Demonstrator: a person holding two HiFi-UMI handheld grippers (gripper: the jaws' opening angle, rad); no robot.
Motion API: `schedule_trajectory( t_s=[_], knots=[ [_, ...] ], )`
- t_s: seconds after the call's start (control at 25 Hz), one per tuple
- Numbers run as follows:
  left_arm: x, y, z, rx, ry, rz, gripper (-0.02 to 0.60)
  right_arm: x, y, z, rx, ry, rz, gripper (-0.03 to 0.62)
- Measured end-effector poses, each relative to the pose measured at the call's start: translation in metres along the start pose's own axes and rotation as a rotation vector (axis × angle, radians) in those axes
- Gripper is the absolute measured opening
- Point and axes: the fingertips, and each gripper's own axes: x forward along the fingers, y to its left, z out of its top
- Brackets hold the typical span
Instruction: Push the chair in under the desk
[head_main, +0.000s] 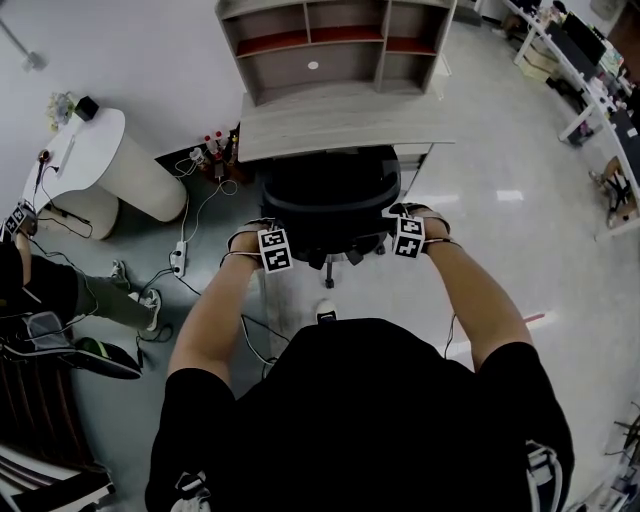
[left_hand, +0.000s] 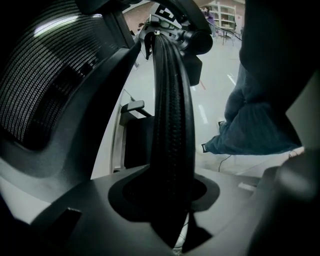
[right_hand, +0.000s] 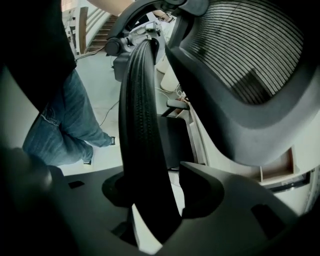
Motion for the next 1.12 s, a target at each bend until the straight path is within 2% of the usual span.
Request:
schedule_trajectory(
  t_s=[0.08,0.24,0.4,0.6,0.72,0.88,1.12],
  knots=[
    [-0.002,-0.002,0.001,-0.029,-0.005,-0.032,0.159,-0.006,-0.003,-0.001,0.020,0.010,-0.014,0.219],
    [-0.019,0.004,0.004,-0.084,-0.039,-0.024,0.198,-0.026,-0.003,0.000,0.053,-0.015,-0.046,0.227],
    [-0.038,0.003,0.008,-0.153,-0.102,-0.035,0.222,-0.049,-0.001,-0.001,0.176,-0.071,-0.055,0.229],
    [-0.073,0.006,0.023,-0.319,-0.281,-0.015,0.222,-0.083,-0.008,-0.002,0.377,-0.183,-0.085,0.212],
    [-0.095,0.007,0.032,-0.395,-0.375,0.000,0.222,-0.107,-0.017,0.000,0.501,-0.260,-0.125,0.169],
    [-0.132,0.021,0.046,-0.512,-0.530,0.099,0.222,-0.130,-0.025,0.006,0.690,-0.382,-0.133,0.136],
    [-0.167,0.032,0.064,-0.692,-0.722,0.198,0.222,-0.152,-0.029,0.002,0.829,-0.476,-0.187,0.079]
  ],
)
